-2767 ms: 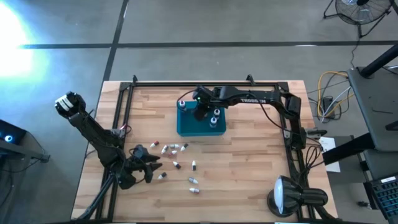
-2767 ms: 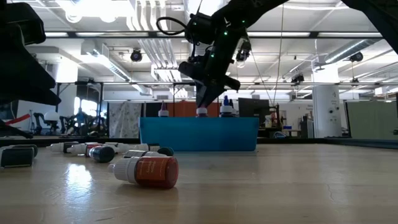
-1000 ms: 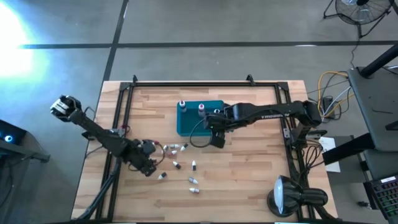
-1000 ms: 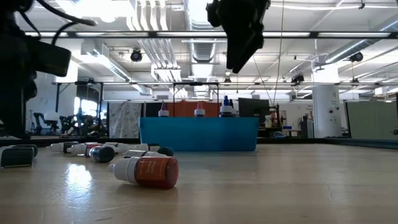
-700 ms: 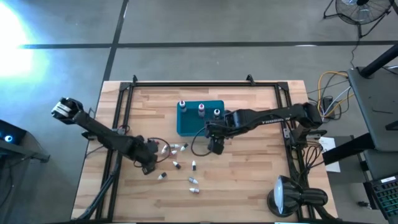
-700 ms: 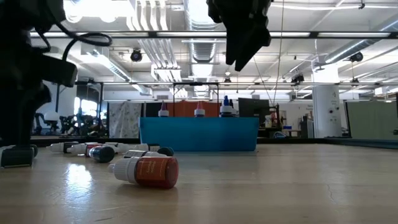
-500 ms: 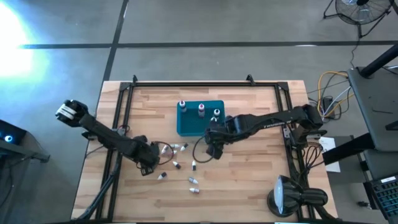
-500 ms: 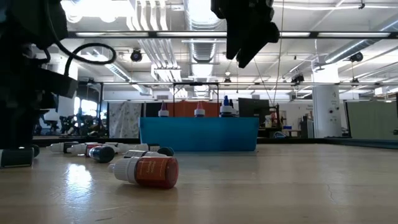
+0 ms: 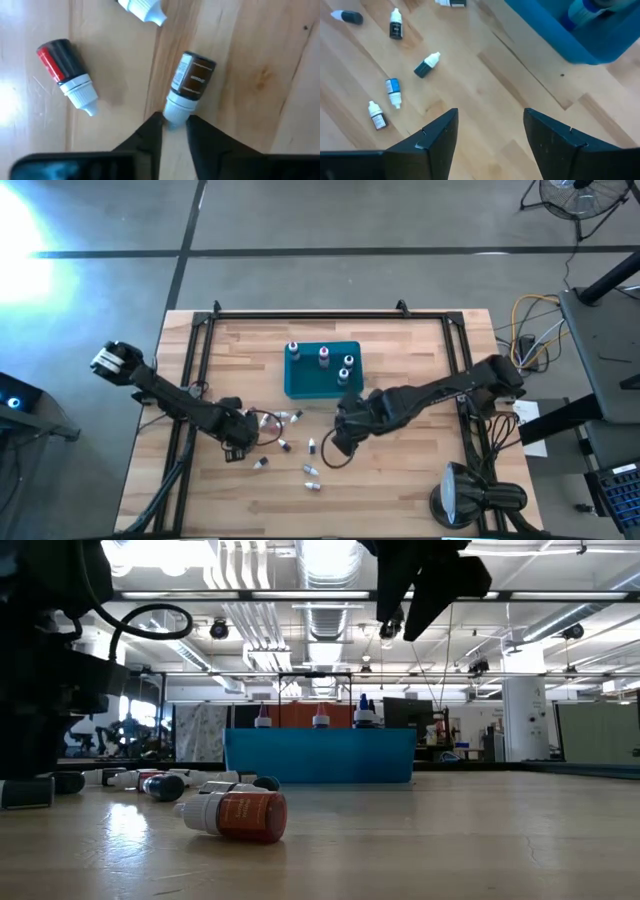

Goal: Pick & Place food coloring
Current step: Put the small brown food coloring bottle into the bin

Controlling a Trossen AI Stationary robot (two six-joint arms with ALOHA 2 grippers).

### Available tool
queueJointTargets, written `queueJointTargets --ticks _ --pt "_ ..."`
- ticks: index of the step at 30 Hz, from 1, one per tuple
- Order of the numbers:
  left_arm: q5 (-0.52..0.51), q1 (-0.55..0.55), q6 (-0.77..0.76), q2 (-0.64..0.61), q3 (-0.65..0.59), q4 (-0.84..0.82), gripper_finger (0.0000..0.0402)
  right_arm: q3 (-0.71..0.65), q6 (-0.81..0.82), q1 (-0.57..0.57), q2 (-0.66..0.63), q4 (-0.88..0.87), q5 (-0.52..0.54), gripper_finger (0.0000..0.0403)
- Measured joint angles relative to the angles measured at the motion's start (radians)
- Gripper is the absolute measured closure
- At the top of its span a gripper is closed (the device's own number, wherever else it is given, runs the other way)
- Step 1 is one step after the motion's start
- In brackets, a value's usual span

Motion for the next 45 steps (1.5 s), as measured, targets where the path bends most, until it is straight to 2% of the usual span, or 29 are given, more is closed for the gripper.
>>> queueJointTargets --ticks 8,12,19,22,26,29,32,38,45 --pt "0.116 0.007 -0.014 -0.134 -0.003 0.059 0.0397 -0.022 0.099 0.112 0.0 0.0 0.155 0.0204" --pt "0.156 0.014 -0.098 -0.166 0.003 0.068 0.0401 -0.067 0.122 0.159 0.0 -0.001 0.216 0.0214" --pt "0.151 0.002 -0.135 -0.176 0.04 0.148 0.0399 -0.167 0.138 0.199 -0.003 0.002 0.214 0.0226" --pt "0.145 -0.022 -0.127 -0.159 0.058 0.192 0.0376 -0.187 0.139 0.214 -0.008 0.006 0.209 0.0227" --pt "0.146 -0.063 -0.125 -0.111 0.068 0.194 0.0318 -0.205 0.139 0.223 -0.013 0.01 0.206 0.0215" --pt "0.146 -0.088 -0.17 -0.068 0.066 0.195 0.0274 -0.227 0.14 0.222 -0.021 0.026 0.197 0.02" --pt "0.145 -0.095 -0.276 -0.029 0.072 0.206 0.0244 -0.243 0.14 0.22 -0.023 0.033 0.181 0.0187" --pt "0.136 -0.094 -0.512 0.002 0.067 0.294 0.023 -0.286 0.14 0.217 -0.023 0.042 0.142 0.0169" --pt "0.136 -0.098 -0.714 0.025 0.067 0.287 0.0229 -0.311 0.137 0.215 -0.023 0.046 0.131 0.0165"
